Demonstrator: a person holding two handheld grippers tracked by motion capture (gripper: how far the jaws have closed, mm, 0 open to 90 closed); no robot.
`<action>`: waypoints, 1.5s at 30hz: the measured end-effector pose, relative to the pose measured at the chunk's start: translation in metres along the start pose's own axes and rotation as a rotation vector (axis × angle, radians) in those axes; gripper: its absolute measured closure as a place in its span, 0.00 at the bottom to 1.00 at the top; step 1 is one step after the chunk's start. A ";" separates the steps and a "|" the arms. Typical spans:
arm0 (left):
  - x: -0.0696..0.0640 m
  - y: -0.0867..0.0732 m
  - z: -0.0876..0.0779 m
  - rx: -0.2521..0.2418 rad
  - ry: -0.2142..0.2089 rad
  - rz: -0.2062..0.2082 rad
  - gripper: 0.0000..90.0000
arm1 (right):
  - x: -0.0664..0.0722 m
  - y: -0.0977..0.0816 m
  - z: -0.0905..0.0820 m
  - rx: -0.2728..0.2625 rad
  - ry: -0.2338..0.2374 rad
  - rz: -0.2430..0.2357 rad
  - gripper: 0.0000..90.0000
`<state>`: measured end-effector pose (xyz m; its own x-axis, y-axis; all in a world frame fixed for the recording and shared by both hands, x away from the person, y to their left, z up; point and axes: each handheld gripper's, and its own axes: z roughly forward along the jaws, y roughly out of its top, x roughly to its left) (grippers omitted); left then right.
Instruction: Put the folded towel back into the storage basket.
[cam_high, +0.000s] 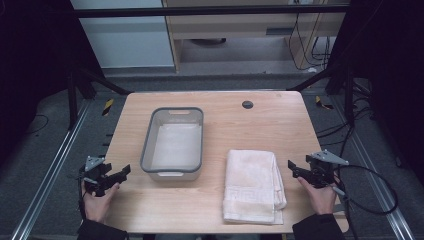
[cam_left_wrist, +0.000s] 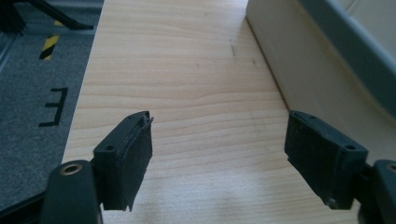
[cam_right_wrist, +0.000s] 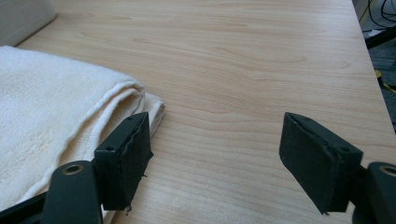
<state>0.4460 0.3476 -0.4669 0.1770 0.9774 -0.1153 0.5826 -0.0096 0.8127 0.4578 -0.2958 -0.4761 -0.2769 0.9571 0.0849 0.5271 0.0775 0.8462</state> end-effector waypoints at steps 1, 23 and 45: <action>-0.002 0.001 -0.002 -0.006 0.001 0.007 0.28 | 0.000 0.000 -0.001 0.001 0.004 0.001 0.29; -0.031 0.014 -0.022 -0.081 -0.033 0.065 0.38 | 0.010 0.013 -0.007 -0.006 0.075 -0.017 0.35; -0.061 0.042 -0.031 -0.128 -0.120 0.082 0.43 | 0.016 0.049 -0.016 -0.050 0.112 -0.067 0.38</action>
<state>0.4349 0.2936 -0.4083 0.3180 0.9421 -0.1069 0.4583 -0.0540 0.8872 0.4663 -0.2816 -0.4243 -0.3998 0.9128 0.0830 0.4642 0.1236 0.8770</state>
